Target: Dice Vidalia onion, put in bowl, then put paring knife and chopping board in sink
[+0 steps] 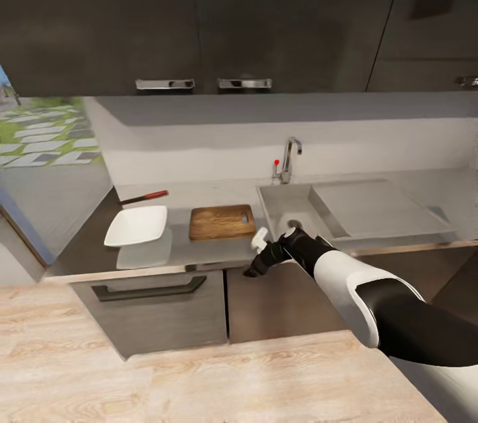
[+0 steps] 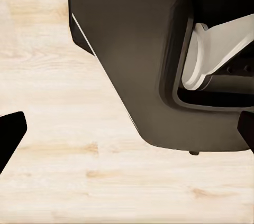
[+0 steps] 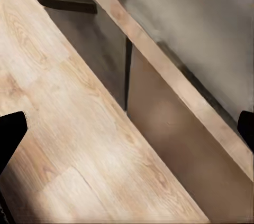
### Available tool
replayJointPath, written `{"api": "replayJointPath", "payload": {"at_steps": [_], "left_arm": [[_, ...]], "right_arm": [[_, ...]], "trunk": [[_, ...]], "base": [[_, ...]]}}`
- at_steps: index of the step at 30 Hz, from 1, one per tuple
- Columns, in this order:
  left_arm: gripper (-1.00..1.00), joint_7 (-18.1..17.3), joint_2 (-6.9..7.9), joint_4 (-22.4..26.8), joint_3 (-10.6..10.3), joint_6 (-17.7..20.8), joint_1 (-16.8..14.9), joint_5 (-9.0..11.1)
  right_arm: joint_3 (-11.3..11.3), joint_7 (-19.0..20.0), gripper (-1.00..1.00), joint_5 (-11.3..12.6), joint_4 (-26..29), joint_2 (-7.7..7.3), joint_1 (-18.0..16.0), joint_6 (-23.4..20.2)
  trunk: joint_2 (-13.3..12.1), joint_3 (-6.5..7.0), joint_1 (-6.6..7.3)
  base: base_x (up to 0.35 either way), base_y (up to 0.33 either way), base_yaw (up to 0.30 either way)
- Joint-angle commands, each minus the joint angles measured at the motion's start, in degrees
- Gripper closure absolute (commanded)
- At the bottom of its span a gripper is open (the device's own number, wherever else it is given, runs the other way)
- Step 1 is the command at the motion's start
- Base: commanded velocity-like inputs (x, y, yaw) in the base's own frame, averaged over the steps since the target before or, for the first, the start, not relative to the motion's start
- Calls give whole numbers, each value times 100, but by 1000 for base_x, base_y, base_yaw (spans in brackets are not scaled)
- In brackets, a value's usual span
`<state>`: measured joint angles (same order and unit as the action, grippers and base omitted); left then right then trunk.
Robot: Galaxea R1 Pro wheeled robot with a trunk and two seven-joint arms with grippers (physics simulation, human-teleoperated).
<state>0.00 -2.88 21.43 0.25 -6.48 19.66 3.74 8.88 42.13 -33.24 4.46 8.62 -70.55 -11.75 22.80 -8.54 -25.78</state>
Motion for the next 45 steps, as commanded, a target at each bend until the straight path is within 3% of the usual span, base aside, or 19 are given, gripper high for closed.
{"api": "replayJointPath", "payload": {"at_steps": [1,12,19,26,27,28,33,34,38,41,42,45], "left_arm": [[-100,0,-2,11,2,-5,3,39],[-100,0,-2,38,7,-11,0,36],[-100,1,27,118,17,-19,-5,39],[-100,5,94,775,19,-13,-33,39],[-100,2,141,911,19,-12,-90,38],[-100,1,155,946,19,-15,-128,37],[-100,0,196,1048,19,-13,-314,34],[-100,0,205,1054,19,-12,-449,34],[-100,0,208,1039,19,-5,-606,32],[-100,0,209,1024,19,-4,-695,29],[-100,0,209,1002,19,4,-820,24],[-100,0,209,962,19,5,-901,22]], "right_arm": [[44,18,-100,45,11,0,-3,-44],[48,-1,-100,54,-11,-2,49,209],[43,-19,-100,54,-302,-50,390,889],[35,-678,-100,54,-331,-210,1628,1589],[35,-1057,-100,54,-337,-300,2020,1790],[34,-1192,-100,54,-338,-357,2187,1858],[35,-1477,-100,59,-340,-617,2856,2212],[35,-1601,-100,64,-347,-796,3253,2455],[34,-1976,-100,108,-351,-1019,3789,2666],[30,-2265,-100,218,-355,-1086,4086,2719],[27,-2757,-100,577,-358,-1142,4511,2747],[26,-3204,-100,954,-358,-1183,4865,2754]], "trunk": [[12,-11,0],[12,-11,0],[12,-11,0],[12,-11,0],[12,-11,0],[12,-11,0],[12,-11,0],[12,-11,0],[12,-11,0],[12,-11,0],[12,-11,0],[12,-11,0]], "base": [[-344,0,0],[-338,0,0],[-112,0,0],[-5,0,0],[0,0,0],[0,0,0],[0,0,0],[0,0,0],[0,0,0],[0,0,0],[0,0,0],[0,0,0]]}}
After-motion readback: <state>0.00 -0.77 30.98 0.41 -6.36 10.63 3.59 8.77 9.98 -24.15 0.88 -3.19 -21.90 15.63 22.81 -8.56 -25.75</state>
